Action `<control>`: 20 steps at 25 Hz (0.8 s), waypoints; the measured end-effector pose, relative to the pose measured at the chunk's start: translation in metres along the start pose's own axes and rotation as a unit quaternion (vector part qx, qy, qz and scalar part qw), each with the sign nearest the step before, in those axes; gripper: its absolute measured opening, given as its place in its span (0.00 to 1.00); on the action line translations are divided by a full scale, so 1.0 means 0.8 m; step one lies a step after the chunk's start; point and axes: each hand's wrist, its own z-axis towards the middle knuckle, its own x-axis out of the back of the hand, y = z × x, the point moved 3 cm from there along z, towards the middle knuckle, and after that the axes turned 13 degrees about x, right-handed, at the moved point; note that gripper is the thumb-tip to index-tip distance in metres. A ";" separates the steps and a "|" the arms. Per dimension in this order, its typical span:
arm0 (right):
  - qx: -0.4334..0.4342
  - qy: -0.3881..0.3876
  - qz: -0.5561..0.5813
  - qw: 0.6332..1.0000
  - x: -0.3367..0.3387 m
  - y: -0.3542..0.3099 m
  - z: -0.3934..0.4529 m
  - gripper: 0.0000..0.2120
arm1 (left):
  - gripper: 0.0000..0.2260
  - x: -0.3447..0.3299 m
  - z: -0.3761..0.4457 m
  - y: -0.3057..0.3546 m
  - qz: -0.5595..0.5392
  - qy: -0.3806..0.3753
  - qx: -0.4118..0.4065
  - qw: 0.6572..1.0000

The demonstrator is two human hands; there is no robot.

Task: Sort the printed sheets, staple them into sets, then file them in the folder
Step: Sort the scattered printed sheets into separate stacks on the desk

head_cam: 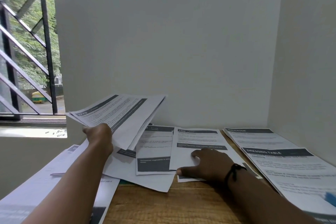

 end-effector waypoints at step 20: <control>0.034 0.403 0.056 0.913 0.083 -0.014 -0.038 0.18 | 0.11 -0.024 -0.023 -0.032 0.378 -0.174 -0.049 0.908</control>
